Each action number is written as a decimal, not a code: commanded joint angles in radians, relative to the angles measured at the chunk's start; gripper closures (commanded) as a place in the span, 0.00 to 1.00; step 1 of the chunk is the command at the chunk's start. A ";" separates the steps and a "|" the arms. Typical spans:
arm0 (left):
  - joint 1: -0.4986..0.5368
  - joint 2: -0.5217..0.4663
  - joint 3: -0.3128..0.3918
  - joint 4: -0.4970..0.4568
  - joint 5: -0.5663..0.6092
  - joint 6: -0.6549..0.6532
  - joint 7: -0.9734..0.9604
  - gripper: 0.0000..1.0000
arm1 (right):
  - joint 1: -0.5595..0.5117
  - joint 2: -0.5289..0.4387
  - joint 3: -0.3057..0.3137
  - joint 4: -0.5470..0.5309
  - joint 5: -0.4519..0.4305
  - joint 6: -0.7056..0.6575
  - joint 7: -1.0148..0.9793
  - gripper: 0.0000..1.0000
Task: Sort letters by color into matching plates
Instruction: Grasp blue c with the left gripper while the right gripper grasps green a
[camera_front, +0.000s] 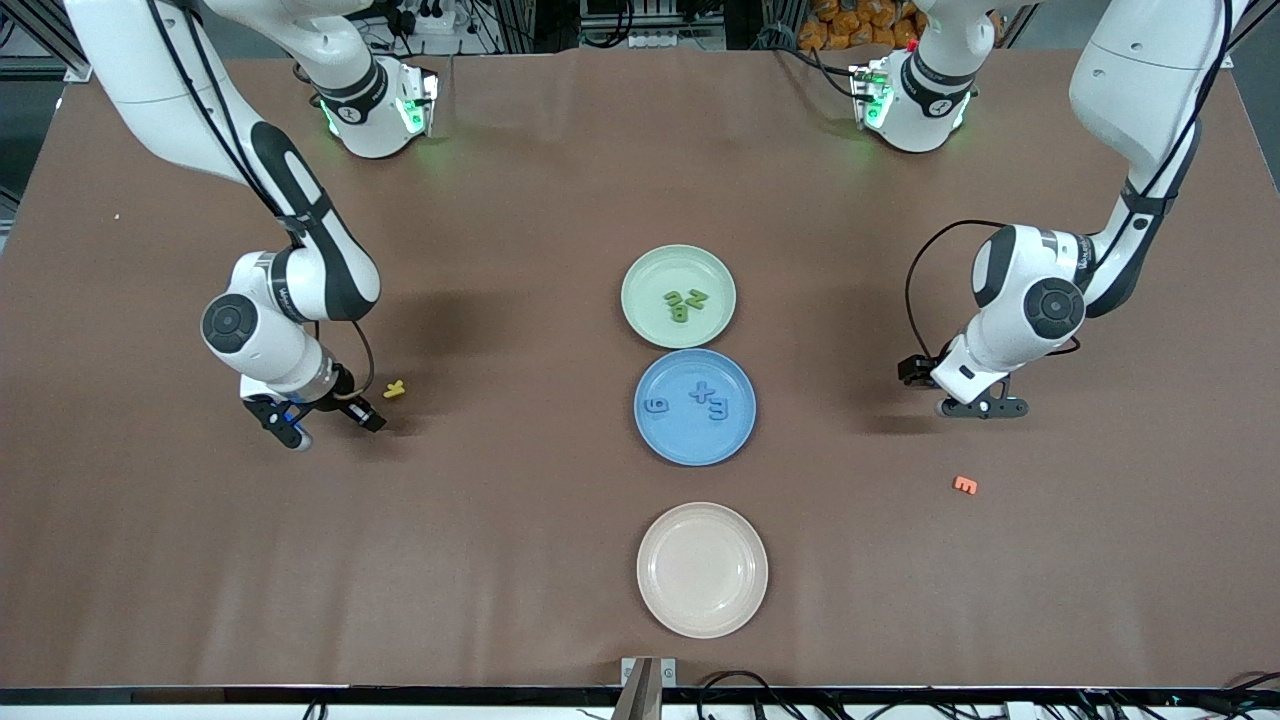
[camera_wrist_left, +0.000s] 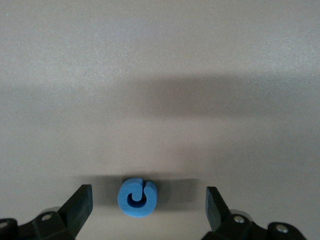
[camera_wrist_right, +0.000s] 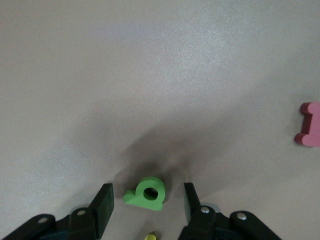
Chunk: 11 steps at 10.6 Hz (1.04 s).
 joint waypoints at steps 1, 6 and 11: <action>0.004 -0.029 -0.001 -0.029 0.052 0.016 -0.040 0.00 | 0.009 0.017 -0.009 0.016 -0.008 0.005 -0.004 0.37; 0.012 -0.041 0.000 -0.094 0.067 0.106 -0.043 0.00 | 0.009 0.025 -0.009 0.025 -0.008 0.005 -0.011 0.67; 0.027 -0.046 0.000 -0.109 0.069 0.128 -0.041 0.00 | 0.015 0.019 -0.009 0.031 -0.031 0.002 -0.013 1.00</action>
